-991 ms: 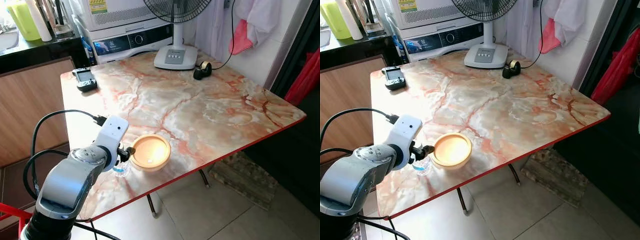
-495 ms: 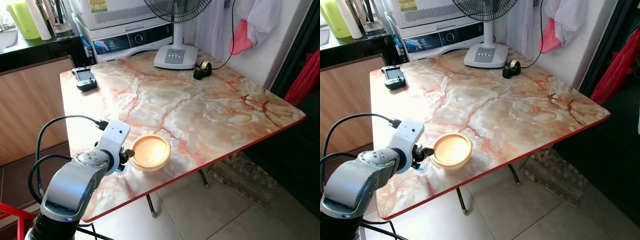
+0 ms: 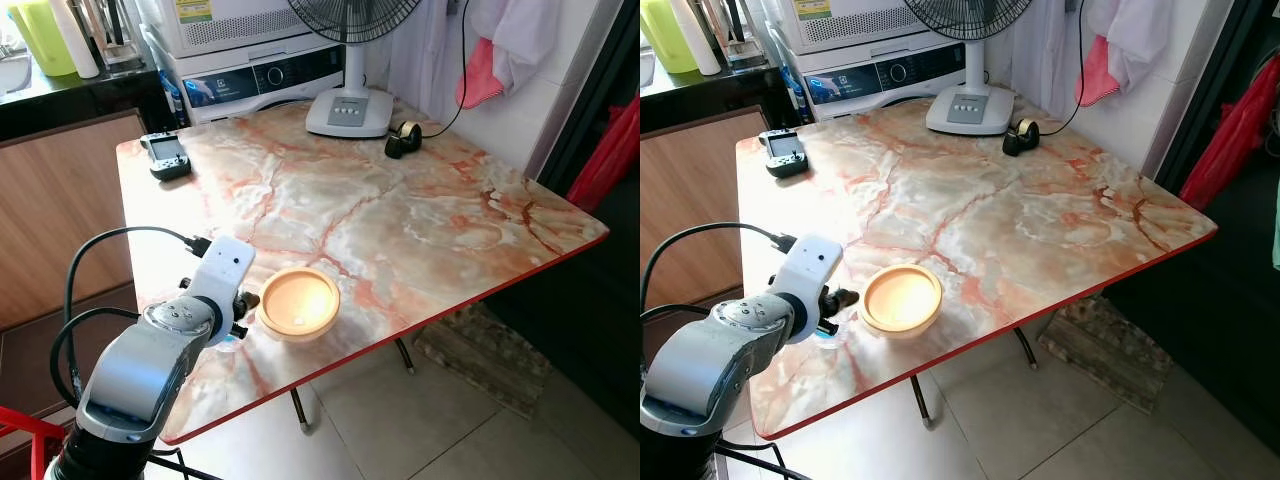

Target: Restocking fridge

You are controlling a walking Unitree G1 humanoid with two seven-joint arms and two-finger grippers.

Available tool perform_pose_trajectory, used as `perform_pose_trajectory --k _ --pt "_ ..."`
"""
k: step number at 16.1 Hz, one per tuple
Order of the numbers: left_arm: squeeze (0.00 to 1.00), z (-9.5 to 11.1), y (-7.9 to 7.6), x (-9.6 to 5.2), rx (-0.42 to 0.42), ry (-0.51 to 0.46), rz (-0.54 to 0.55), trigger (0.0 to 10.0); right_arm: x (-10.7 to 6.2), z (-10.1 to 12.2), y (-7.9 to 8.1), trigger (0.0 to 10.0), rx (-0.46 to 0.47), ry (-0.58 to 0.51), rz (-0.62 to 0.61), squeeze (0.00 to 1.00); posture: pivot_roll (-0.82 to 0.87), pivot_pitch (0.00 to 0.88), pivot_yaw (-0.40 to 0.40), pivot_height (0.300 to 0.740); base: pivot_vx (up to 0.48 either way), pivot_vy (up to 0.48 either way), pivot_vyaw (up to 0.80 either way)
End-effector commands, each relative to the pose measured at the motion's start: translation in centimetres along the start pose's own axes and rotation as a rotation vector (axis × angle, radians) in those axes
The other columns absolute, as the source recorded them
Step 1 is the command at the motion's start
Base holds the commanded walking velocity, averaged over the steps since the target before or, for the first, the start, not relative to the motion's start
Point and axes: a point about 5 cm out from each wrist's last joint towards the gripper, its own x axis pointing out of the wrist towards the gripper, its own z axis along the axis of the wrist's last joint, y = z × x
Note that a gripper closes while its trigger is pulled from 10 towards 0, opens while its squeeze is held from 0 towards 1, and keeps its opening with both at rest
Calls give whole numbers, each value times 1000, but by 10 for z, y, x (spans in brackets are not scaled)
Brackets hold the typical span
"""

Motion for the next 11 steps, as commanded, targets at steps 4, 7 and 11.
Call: perform_pose_trajectory --k 4,7,11 --pt "0 5 37 -3 -7 -51 222 0 -1 -3 -1 10000 -6 16 -1 0 45 0 2 740 0 0 0" --pt "0 3 47 -5 -24 -52 276 0 -1 -4 0 10000 -3 14 2 0 43 0 4 740 0 0 0" --pt "0 -42 112 -22 12 19 653 10000 -1 -4 0 10000 -6 16 5 0 50 0 2 740 0 0 0"
